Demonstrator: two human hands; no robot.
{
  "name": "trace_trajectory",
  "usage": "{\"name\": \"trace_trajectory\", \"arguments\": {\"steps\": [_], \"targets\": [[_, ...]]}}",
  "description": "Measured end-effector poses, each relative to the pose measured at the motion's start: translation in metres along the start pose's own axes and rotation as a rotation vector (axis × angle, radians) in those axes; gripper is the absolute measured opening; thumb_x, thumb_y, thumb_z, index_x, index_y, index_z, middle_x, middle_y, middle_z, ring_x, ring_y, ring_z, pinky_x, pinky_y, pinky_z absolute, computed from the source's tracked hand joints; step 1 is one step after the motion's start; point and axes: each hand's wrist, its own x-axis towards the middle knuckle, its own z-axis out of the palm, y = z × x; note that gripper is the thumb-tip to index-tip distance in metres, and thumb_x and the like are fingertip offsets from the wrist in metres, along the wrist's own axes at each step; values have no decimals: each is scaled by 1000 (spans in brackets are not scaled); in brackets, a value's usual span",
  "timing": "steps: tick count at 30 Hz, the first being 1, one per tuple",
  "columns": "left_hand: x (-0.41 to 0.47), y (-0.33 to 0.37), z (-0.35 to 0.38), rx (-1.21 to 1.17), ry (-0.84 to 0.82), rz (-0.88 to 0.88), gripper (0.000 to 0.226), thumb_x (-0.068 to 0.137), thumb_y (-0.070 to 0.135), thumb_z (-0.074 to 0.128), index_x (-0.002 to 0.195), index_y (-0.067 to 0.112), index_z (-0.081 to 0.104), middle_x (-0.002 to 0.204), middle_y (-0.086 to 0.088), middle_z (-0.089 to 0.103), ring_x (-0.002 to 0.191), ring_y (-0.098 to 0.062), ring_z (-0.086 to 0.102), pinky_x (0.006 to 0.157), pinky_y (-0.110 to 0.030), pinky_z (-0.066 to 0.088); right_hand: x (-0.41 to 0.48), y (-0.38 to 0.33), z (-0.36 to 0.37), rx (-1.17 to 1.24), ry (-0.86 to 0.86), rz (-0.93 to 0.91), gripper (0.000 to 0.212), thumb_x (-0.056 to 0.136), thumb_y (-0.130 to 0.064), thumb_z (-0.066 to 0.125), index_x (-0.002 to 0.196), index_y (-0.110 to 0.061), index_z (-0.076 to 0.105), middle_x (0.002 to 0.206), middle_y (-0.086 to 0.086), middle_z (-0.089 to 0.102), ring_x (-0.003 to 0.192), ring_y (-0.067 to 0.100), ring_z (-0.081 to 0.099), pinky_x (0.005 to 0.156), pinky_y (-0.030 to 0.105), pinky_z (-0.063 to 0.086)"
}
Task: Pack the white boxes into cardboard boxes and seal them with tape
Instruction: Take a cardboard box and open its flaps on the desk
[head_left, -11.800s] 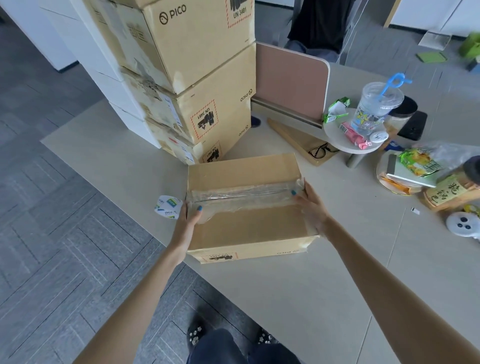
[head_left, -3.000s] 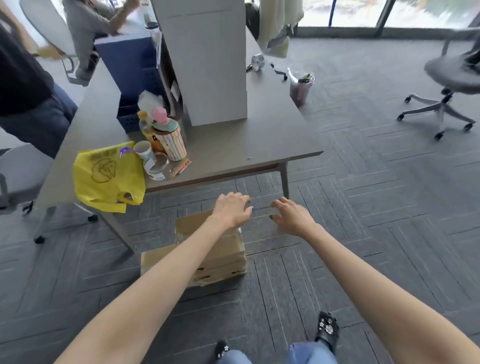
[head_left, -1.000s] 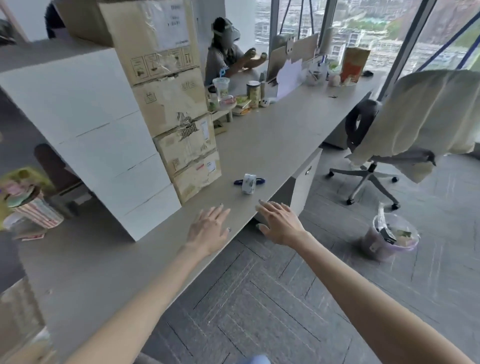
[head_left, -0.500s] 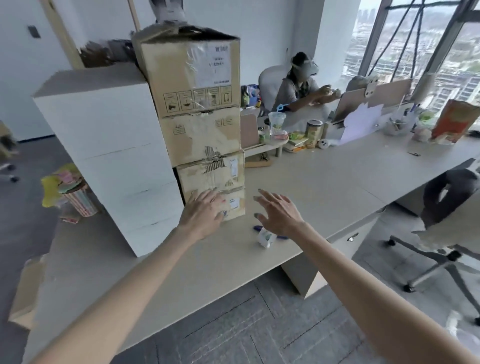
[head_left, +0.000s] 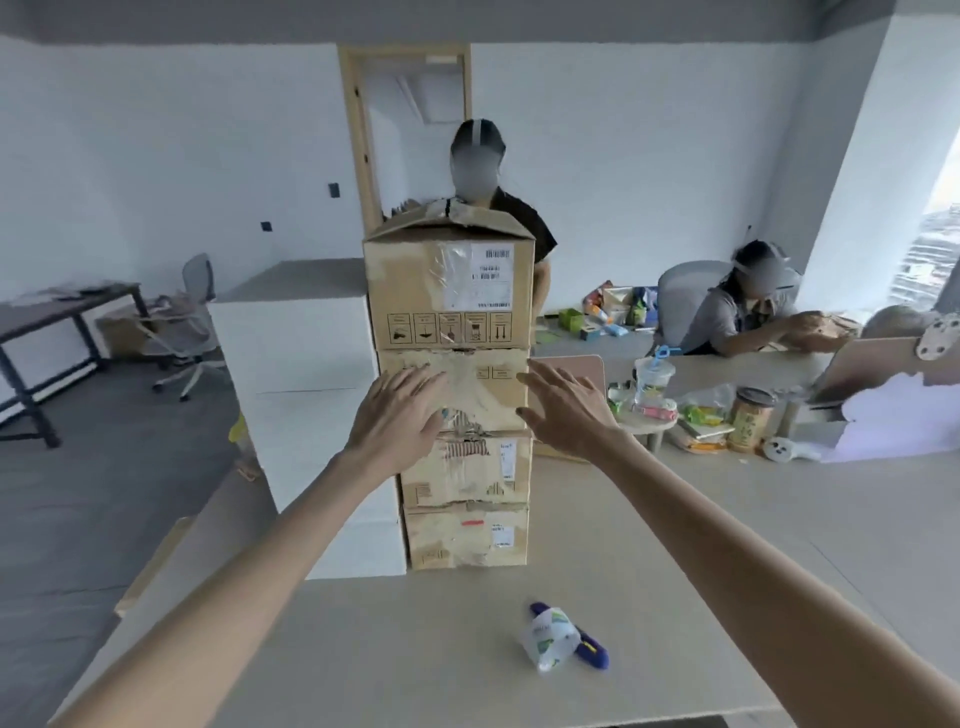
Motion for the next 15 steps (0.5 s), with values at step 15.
{"name": "trace_trajectory", "arguments": {"steps": [15], "targets": [[127, -41, -101, 44, 358, -201, 43, 102, 35, 42, 142, 20, 46, 148, -6, 42, 132, -26, 44, 105, -49, 39, 136, 27, -99, 80, 440, -104, 50, 101, -38, 42, 144, -12, 38, 149, 5, 39, 129, 25, 45, 103, 44, 40]]}}
